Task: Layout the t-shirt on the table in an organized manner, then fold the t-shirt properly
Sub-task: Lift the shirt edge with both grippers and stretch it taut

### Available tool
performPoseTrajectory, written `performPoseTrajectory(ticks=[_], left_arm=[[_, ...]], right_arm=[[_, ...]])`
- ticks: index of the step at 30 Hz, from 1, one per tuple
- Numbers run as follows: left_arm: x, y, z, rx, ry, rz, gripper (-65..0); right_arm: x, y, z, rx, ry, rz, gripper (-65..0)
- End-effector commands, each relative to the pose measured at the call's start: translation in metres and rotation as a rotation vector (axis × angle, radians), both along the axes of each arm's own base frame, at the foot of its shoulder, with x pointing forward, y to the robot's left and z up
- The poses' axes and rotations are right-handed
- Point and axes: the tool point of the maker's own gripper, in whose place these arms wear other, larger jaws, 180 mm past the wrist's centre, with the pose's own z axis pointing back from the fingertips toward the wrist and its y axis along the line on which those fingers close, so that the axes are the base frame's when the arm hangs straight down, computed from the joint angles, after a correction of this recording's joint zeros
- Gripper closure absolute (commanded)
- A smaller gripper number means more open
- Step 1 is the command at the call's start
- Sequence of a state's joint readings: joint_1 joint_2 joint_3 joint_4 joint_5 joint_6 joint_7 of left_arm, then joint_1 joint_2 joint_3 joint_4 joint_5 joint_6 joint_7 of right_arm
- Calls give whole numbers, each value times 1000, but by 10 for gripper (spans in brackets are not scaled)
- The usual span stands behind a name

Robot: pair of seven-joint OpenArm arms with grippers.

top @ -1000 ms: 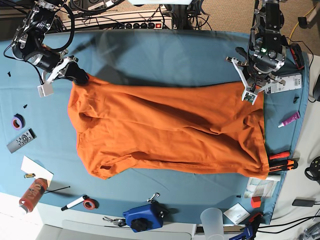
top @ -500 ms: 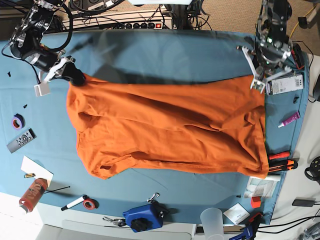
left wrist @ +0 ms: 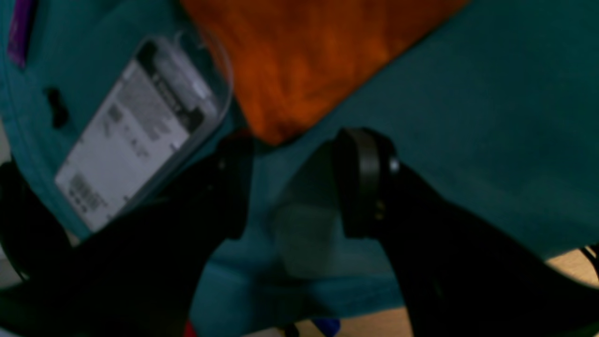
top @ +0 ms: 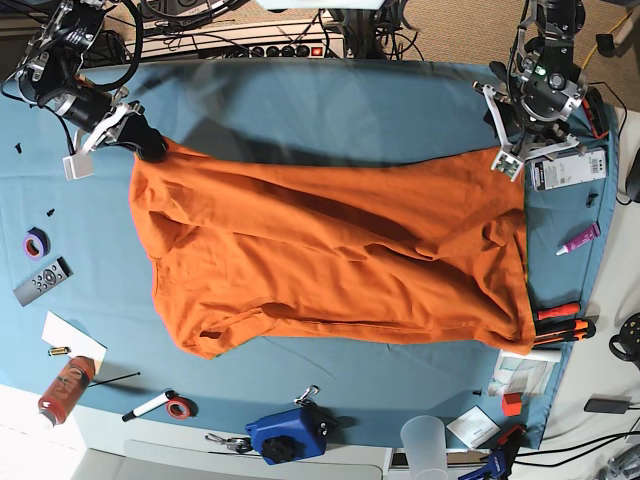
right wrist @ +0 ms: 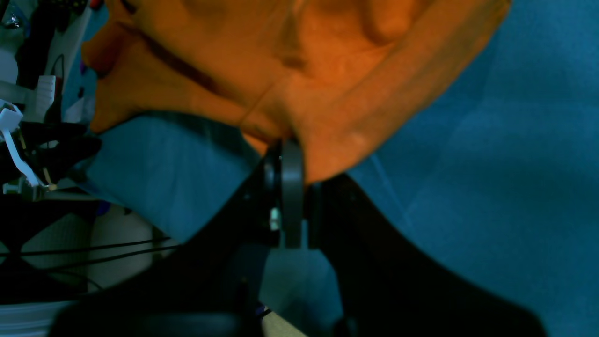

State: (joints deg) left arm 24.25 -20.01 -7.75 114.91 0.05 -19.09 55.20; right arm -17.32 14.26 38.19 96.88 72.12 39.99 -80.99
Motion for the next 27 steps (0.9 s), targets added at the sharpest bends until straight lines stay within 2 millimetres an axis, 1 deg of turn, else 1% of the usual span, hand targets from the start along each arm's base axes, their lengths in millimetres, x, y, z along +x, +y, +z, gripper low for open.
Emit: performPoseTrajectory(ticks=[1,5,7,11,16,18,21,23,24,27], left_arm=[[-1,-4,1,-9,0,-26,-309],[7,-18,7,-51,-54,-113,-301],[11,-23,10,-53,-84,-161,-270],[17,-18,12,-8,-100,-180,-236],[40,-12,17,2,-140,-155,-229],[44,-12,13,1,-128,-169,-227],[40,-11,1,-7,-90,-175,-195],[35,-8,-8,-13,-58,-163,-159],[32,-7,-12,-17,-39,-156,-127],[27,-9,-18,-45,-11,-142,0]], right_arm=[[7,-3,14,-1,-52,-2,0],[7,-3,14,-1,-52,-2,0],[7,-3,14,0,-53,-2,0],[7,-3,14,0,-52,-2,0],[7,-3,14,0,-52,-2,0],[7,-3,14,0,-52,-2,0],[7,-3,14,0,-52,-2,0],[7,-3,14,0,-53,-2,0],[7,-3,14,0,-53,-2,0],[7,-3,14,0,-53,-2,0]])
